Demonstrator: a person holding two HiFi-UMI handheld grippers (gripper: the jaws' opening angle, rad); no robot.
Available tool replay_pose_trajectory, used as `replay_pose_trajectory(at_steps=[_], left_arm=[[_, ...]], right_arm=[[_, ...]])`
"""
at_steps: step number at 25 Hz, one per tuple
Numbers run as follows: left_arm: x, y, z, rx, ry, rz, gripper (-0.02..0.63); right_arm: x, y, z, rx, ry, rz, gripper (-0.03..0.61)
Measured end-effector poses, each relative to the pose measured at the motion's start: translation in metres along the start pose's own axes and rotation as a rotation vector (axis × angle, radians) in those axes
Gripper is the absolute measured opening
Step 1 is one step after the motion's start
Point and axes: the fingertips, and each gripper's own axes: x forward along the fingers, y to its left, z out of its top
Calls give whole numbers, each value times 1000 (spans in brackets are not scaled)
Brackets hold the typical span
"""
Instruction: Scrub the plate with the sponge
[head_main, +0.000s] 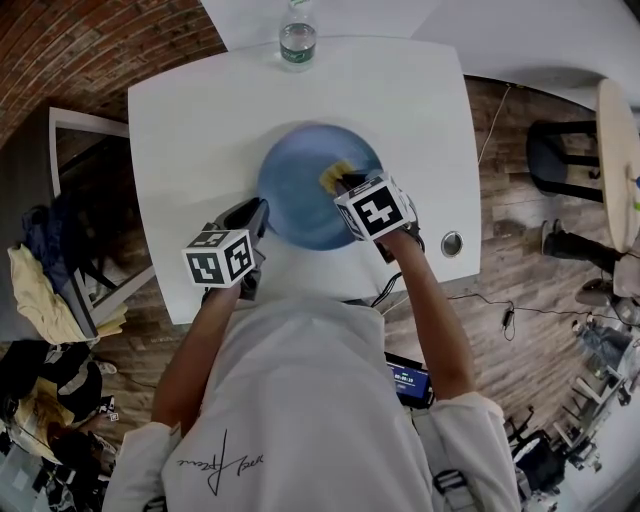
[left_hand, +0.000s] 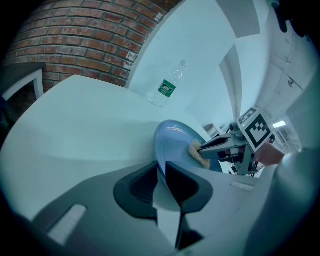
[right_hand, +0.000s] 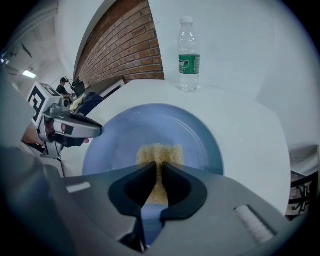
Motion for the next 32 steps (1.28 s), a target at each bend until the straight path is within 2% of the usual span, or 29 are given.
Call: replay_pose_trajectory(at_steps=[12,32], left_arm=[[0,0,0,2,1,-2,66],[-4,-2,2,0,-14,-6,71]], right_arm=[[10,29,25,-210,-43,20,44],[9,58,17,-283,-50,89,44]])
